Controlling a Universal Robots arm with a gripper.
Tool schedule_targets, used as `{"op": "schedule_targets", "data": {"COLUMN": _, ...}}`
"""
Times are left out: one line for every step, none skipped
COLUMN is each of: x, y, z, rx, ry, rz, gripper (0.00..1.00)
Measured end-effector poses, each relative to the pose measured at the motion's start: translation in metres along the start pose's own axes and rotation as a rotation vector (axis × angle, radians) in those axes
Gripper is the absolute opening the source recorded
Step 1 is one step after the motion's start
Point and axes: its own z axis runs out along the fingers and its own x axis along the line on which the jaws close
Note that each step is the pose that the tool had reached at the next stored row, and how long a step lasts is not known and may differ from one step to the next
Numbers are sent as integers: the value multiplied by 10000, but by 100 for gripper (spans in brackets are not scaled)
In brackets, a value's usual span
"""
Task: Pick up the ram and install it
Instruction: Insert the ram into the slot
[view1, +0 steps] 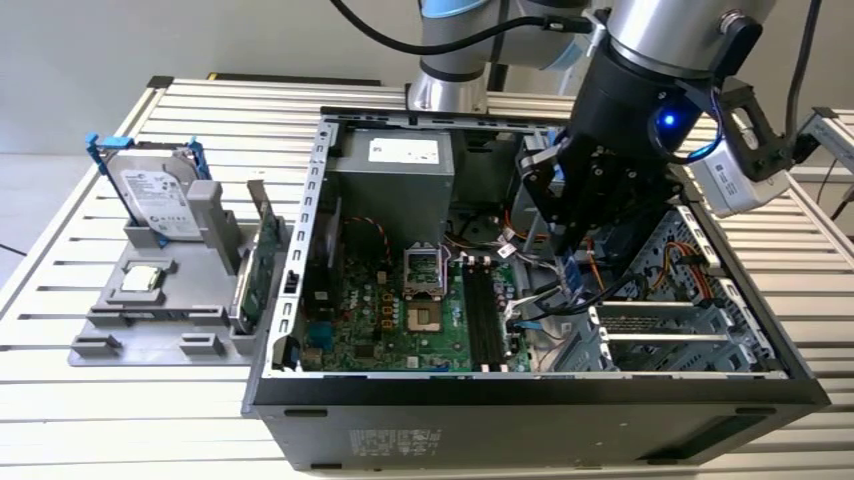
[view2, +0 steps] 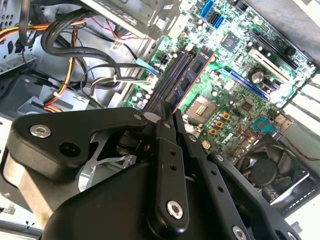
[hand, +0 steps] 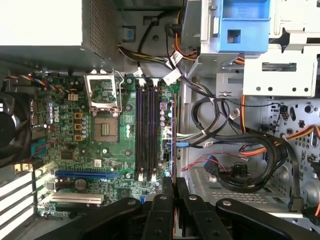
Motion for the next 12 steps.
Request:
{"op": "schedule_targets", "data": {"x": 0, "y": 0, "z": 7, "rx": 0, "ry": 0, "rz": 0, "gripper": 0}}
{"op": "schedule_targets", "data": {"x": 0, "y": 0, "z": 14, "rx": 0, "ry": 0, "rz": 1, "gripper": 0}}
{"op": "schedule_targets", "data": {"x": -1, "y": 1, "z": 21, "rx": 0, "ry": -1, "rz": 0, "gripper": 0}}
{"op": "schedule_targets", "data": {"x": -1, "y": 1, "z": 28, "rx": 1, "ry": -1, "rz": 1, "gripper": 0}}
{"op": "schedule_targets", "data": {"x": -1, "y": 1, "z": 35, "rx": 1, "ry": -1, "rz": 1, "gripper": 0}}
{"op": "schedule_targets", "data": {"x": -1, "y": 1, "z": 42, "rx": 1, "ry": -1, "rz": 1, "gripper": 0}}
{"op": "schedule_targets", "data": {"x": -2, "y": 2, "z": 49, "rx": 2, "ry": -1, "rz": 1, "gripper": 0}}
{"op": "schedule_targets", "data": {"x": -2, "y": 2, "z": 55, "rx": 2, "ry": -1, "rz": 1, "gripper": 0}}
{"op": "schedule_targets", "data": {"x": -2, "y": 2, "z": 62, "rx": 3, "ry": -2, "rz": 1, "gripper": 0}}
{"op": "schedule_targets", "data": {"x": -3, "y": 2, "z": 68, "rx": 2, "ry": -2, "rz": 1, "gripper": 0}}
{"op": "schedule_targets", "data": {"x": -3, "y": 2, "z": 75, "rx": 3, "ry": -2, "rz": 1, "gripper": 0}}
{"op": "schedule_targets", "data": {"x": -3, "y": 3, "z": 81, "rx": 2, "ry": -2, "rz": 1, "gripper": 0}}
